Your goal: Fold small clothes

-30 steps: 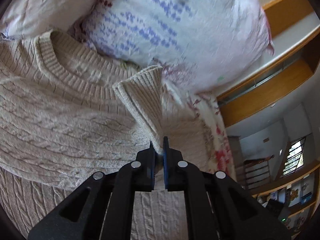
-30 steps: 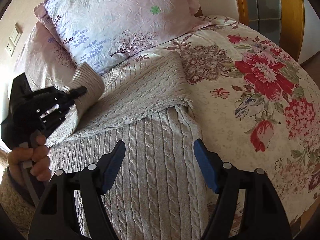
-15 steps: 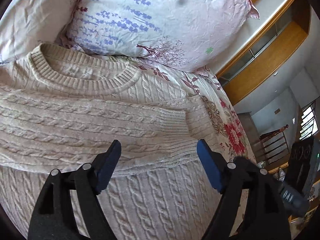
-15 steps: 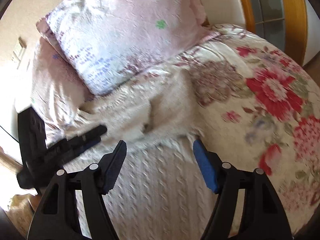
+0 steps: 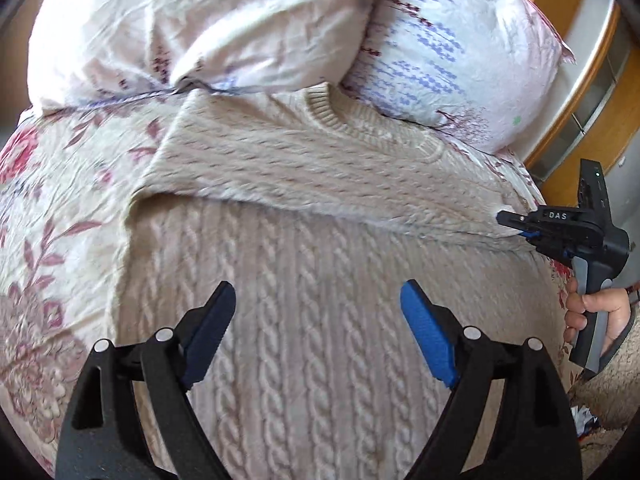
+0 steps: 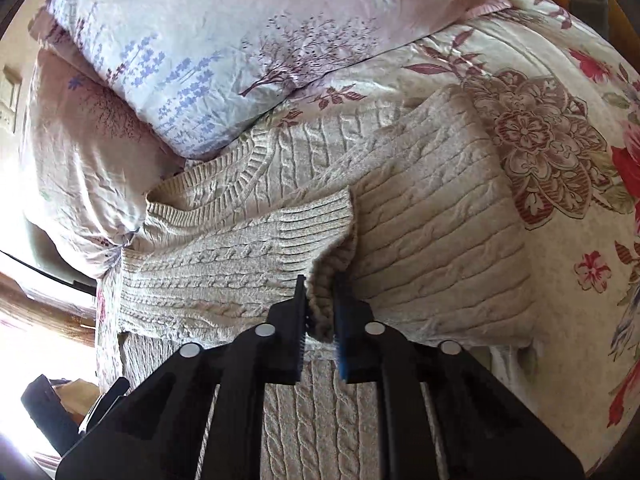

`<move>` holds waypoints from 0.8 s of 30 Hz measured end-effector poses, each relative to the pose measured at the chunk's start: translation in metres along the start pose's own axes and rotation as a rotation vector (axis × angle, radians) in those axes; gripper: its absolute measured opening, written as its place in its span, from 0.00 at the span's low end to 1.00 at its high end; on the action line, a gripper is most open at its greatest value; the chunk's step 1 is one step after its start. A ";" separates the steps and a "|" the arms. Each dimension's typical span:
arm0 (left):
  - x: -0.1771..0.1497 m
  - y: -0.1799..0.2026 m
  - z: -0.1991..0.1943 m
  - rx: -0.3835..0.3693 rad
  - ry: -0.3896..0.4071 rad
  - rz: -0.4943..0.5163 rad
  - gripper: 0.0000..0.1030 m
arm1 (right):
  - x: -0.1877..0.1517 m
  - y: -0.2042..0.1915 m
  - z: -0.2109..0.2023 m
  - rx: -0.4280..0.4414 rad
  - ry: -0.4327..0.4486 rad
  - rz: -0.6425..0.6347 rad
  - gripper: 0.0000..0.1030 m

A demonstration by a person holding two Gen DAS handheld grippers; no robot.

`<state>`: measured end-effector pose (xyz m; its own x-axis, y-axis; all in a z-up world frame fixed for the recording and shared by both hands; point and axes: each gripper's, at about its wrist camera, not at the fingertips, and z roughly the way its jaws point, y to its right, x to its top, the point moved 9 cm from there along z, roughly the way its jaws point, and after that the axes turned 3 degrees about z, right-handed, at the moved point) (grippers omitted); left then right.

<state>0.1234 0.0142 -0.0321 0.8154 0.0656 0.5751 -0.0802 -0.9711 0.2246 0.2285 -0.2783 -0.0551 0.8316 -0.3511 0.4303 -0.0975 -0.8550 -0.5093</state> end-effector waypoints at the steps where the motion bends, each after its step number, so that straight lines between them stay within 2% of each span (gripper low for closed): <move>1: -0.004 -0.011 -0.004 0.016 0.001 -0.022 0.82 | 0.004 -0.001 -0.003 -0.005 0.021 -0.004 0.09; 5: -0.014 -0.045 -0.019 0.070 0.014 -0.089 0.82 | 0.018 0.002 -0.007 -0.035 0.080 0.027 0.09; 8: -0.018 -0.061 -0.027 0.090 0.021 -0.117 0.82 | 0.008 0.010 0.012 -0.111 0.003 -0.006 0.10; 9: -0.018 -0.065 -0.029 0.096 0.023 -0.119 0.82 | 0.007 0.011 0.009 -0.102 0.008 0.004 0.10; 10: -0.019 -0.068 -0.031 0.104 0.024 -0.119 0.82 | 0.007 0.013 0.002 -0.078 0.018 0.029 0.13; 12: -0.020 -0.075 -0.036 0.111 0.032 -0.121 0.82 | 0.012 0.021 -0.020 -0.039 0.062 0.085 0.29; 13: -0.021 -0.078 -0.039 0.112 0.036 -0.126 0.82 | 0.014 0.028 -0.035 -0.033 0.103 0.101 0.41; 14: -0.021 -0.081 -0.041 0.110 0.040 -0.130 0.82 | 0.017 0.038 -0.052 -0.046 0.150 0.105 0.43; 16: -0.022 -0.084 -0.043 0.101 0.044 -0.134 0.82 | 0.018 0.058 -0.072 -0.107 0.187 0.091 0.43; 19: -0.024 -0.083 -0.041 0.100 0.033 -0.126 0.82 | 0.007 0.085 -0.080 -0.189 0.155 0.062 0.43; 24: -0.029 -0.078 -0.033 0.085 0.009 -0.135 0.82 | -0.016 0.090 -0.068 -0.304 0.115 -0.075 0.40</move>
<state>0.0871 0.0960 -0.0409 0.8102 0.1987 0.5514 0.0790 -0.9692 0.2332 0.1690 -0.3759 -0.0573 0.7773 -0.3086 0.5482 -0.2113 -0.9489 -0.2345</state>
